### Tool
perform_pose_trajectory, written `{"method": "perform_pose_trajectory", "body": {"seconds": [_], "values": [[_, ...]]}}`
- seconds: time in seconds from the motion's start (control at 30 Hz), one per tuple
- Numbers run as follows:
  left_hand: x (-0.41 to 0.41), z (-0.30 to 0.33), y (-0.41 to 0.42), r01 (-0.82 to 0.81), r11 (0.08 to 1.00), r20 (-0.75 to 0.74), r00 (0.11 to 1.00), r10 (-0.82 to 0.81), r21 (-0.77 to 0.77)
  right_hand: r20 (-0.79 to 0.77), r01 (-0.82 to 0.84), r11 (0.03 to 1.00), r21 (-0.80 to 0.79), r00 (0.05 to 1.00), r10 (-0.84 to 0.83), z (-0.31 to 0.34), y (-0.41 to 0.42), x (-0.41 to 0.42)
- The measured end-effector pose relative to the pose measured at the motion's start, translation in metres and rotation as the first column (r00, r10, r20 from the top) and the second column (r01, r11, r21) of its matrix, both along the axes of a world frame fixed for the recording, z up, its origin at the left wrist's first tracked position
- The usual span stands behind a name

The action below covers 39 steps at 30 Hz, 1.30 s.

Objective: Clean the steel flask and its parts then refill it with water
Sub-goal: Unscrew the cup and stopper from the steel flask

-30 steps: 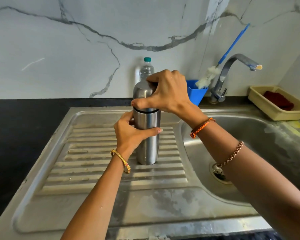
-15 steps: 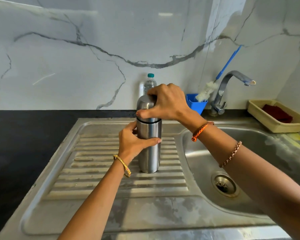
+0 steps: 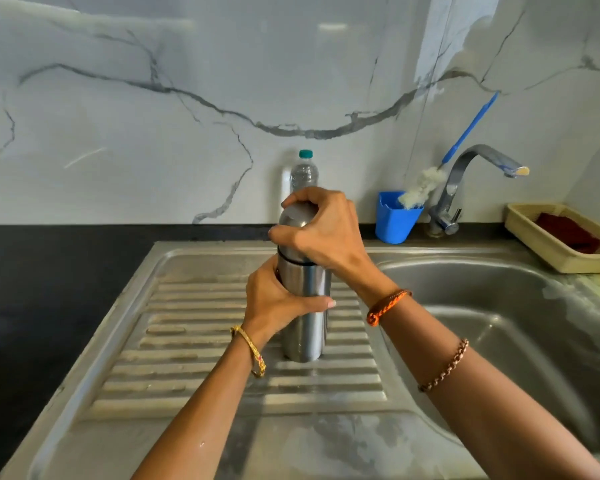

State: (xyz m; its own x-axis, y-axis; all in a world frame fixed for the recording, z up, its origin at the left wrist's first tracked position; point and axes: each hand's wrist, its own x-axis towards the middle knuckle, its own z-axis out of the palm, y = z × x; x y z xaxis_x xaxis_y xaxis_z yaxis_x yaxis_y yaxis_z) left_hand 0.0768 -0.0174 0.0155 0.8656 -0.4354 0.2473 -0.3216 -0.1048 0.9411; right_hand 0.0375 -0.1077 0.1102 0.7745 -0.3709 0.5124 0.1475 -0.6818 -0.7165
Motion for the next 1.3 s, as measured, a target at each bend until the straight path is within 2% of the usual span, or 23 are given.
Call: {"method": "perform_pose_trajectory", "body": {"seconds": [0.03,0.1,0.2,0.27,0.3,0.37,0.43,0.5,0.57,0.67,0.73,0.83,0.93,1.03,1.13,1.17,1.23,1.3], "values": [[0.001,-0.001,0.001,0.009,1.0,-0.011,1.0,-0.009,-0.002,0.0,-0.031,0.999,0.006,1.0,0.031,0.0,-0.002,0.0],[0.004,-0.002,0.002,0.063,0.998,-0.034,0.997,-0.062,0.002,-0.016,-0.221,0.97,0.101,0.975,0.224,0.002,-0.009,-0.001],[0.005,-0.006,0.004,0.134,0.991,-0.046,0.99,-0.133,0.016,-0.096,-0.516,0.829,0.214,0.834,0.544,0.006,-0.023,0.0],[0.005,-0.007,0.003,0.129,0.992,-0.055,0.99,-0.128,0.0,-0.182,-0.616,0.743,0.262,0.724,0.665,0.01,-0.032,0.003],[0.003,-0.007,0.002,0.128,0.992,-0.064,0.99,-0.128,-0.005,-0.235,-0.629,0.732,0.262,0.694,0.68,0.013,-0.036,0.003],[0.002,-0.006,0.002,0.14,0.99,-0.076,0.987,-0.14,-0.003,-0.404,-0.594,0.786,0.174,0.685,0.607,0.023,-0.043,0.001],[0.001,-0.006,0.003,0.151,0.989,-0.077,0.986,-0.15,0.007,-0.55,-0.517,0.856,-0.01,0.717,0.427,0.037,-0.047,-0.009],[0.0,-0.006,0.004,0.159,0.987,-0.087,0.984,-0.157,0.011,-0.544,-0.404,0.887,-0.224,0.807,0.23,0.049,-0.047,-0.022],[-0.001,-0.004,0.004,0.164,0.986,-0.096,0.982,-0.162,0.017,-0.5,-0.28,0.886,-0.371,0.864,0.063,0.06,-0.037,-0.033],[-0.004,-0.004,0.003,0.167,0.986,-0.103,0.981,-0.164,0.019,-0.436,-0.138,0.771,-0.621,0.879,-0.194,0.068,-0.016,-0.037],[-0.007,-0.002,0.003,0.154,0.988,-0.112,0.982,-0.15,0.023,-0.397,-0.145,0.711,-0.688,0.895,-0.202,0.07,-0.005,-0.036],[-0.008,0.002,0.005,0.141,0.989,-0.123,0.983,-0.134,0.052,-0.439,-0.221,0.686,-0.693,0.884,-0.159,0.073,0.002,-0.036],[-0.012,0.005,0.009,0.09,0.994,-0.109,0.991,-0.082,0.062,-0.474,-0.231,0.654,-0.72,0.852,-0.22,0.074,0.002,-0.038],[-0.016,0.006,0.011,0.036,0.999,-0.103,0.994,-0.032,0.036,-0.494,-0.234,0.678,-0.697,0.841,-0.218,0.065,0.003,-0.035],[-0.021,0.007,0.013,0.023,0.999,-0.082,0.996,-0.02,0.039,-0.407,-0.171,0.675,-0.717,0.89,-0.208,0.052,-0.001,-0.032],[-0.021,0.006,0.014,0.015,0.999,-0.072,0.997,-0.012,0.036,-0.43,-0.203,0.701,-0.684,0.888,-0.162,0.052,-0.005,-0.031],[-0.022,0.007,0.015,0.003,1.0,-0.058,0.998,-0.002,0.028,-0.553,-0.364,0.812,-0.457,0.831,0.062,0.057,-0.017,-0.032],[-0.026,0.009,0.017,0.001,1.0,-0.062,0.998,0.0,0.023,-0.631,-0.463,0.882,-0.085,0.711,0.312,0.064,-0.025,-0.037]]}}
